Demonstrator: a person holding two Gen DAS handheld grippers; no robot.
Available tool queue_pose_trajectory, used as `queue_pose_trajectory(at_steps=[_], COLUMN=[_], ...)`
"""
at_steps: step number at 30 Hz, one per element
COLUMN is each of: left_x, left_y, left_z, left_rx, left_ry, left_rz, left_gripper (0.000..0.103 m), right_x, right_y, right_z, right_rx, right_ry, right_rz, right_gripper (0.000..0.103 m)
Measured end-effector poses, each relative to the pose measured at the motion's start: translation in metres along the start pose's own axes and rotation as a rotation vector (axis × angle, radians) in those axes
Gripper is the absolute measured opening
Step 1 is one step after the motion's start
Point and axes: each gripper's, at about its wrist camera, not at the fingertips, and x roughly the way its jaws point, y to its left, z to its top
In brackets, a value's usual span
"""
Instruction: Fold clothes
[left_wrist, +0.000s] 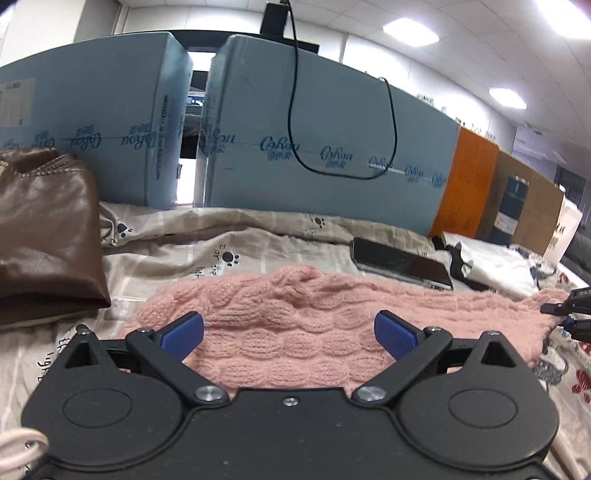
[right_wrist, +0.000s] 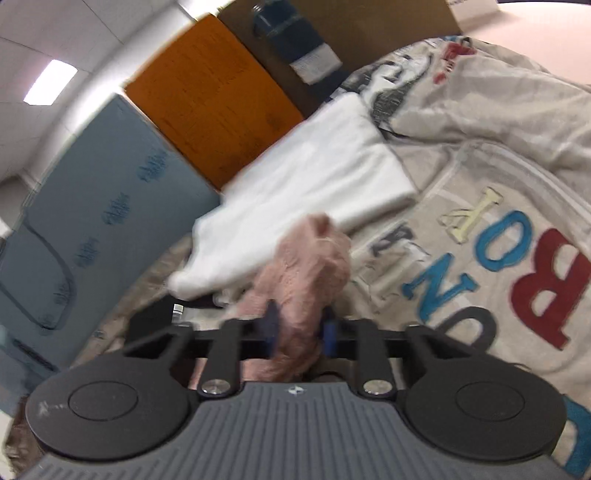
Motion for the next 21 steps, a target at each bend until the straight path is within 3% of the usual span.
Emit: queue_pose_trajectory(at_steps=[3, 6, 11, 15, 21], left_x=[-0.003, -0.001, 0.01, 0.009, 0.007], left_y=[0.0, -0.004, -0.014, -0.013, -0.012], left_z=[0.001, 0.0, -0.01, -0.011, -0.011], left_rx=[0.005, 0.044, 0.137, 0.139, 0.12], left_ry=[-0.013, 0.001, 0.038, 0.029, 0.022], left_rz=[-0.005, 0.014, 0.105, 0.088, 0.068], left_gripper=[0.101, 0.101, 0.101, 0.101, 0.101], right_x=[-0.025, -0.036, -0.037, -0.027, -0.004], right_y=[0.005, 0.016, 0.05, 0.082, 0.126], right_z=[0.007, 0.015, 0.001, -0.02, -0.058], right_rx=[-0.049, -0.135, -0.269, -0.309, -0.409], right_ry=[-0.131, -0.168, -0.116, -0.018, 0.107], right_rz=[-0.019, -0.043, 0.075, 0.204, 0.241], right_gripper=[0.015, 0.015, 0.016, 0.016, 0.018])
